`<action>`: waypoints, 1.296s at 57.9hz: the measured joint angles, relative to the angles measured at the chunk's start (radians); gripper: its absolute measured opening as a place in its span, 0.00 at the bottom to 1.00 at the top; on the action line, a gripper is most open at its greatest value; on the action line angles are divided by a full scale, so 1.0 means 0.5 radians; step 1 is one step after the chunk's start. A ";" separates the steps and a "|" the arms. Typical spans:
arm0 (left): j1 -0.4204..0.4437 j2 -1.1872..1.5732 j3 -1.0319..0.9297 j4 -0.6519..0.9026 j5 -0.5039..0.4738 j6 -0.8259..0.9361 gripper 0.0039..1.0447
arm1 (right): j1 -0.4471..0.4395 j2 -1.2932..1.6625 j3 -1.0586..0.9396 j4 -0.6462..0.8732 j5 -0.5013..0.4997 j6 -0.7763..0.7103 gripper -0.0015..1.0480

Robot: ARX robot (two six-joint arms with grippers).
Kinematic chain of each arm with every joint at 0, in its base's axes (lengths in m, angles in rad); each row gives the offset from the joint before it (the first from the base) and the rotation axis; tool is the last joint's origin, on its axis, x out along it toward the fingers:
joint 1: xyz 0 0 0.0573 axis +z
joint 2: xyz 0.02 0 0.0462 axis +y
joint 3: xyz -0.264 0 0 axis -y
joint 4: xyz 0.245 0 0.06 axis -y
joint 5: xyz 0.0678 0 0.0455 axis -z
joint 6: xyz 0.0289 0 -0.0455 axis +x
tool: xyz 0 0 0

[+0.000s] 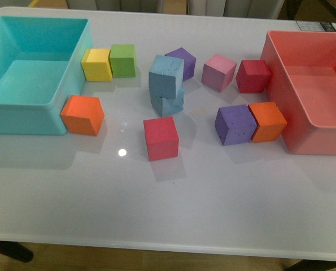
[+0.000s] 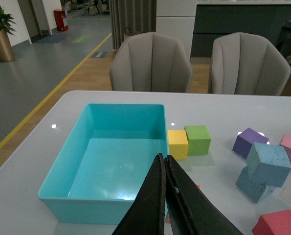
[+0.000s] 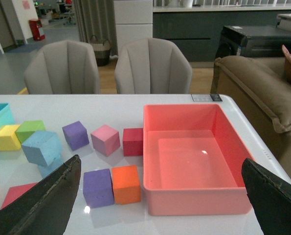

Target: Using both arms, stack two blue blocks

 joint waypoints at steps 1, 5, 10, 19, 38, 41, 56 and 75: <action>0.009 -0.034 -0.007 -0.024 -0.001 0.000 0.01 | 0.000 0.000 0.000 0.000 0.001 0.000 0.91; 0.014 -0.198 -0.038 -0.153 0.018 0.001 0.01 | 0.000 0.000 0.000 0.000 0.000 0.000 0.91; 0.014 -0.407 -0.070 -0.327 0.017 0.001 0.01 | 0.000 0.000 0.000 0.000 0.001 0.000 0.91; 0.014 -0.648 -0.093 -0.538 0.017 0.001 0.01 | 0.000 0.000 0.000 0.000 0.000 0.000 0.91; 0.014 -1.080 -0.094 -0.932 0.017 0.002 0.01 | 0.000 0.000 0.000 0.000 0.000 0.000 0.91; 0.014 -1.136 -0.094 -0.984 0.017 0.001 0.01 | 0.000 0.000 0.000 0.000 0.000 0.000 0.91; 0.014 -1.376 -0.095 -1.219 0.017 0.001 0.01 | 0.000 0.000 0.000 0.000 0.000 0.000 0.91; 0.014 -1.588 -0.095 -1.431 0.017 0.001 0.01 | 0.000 0.000 0.000 0.000 0.000 0.000 0.91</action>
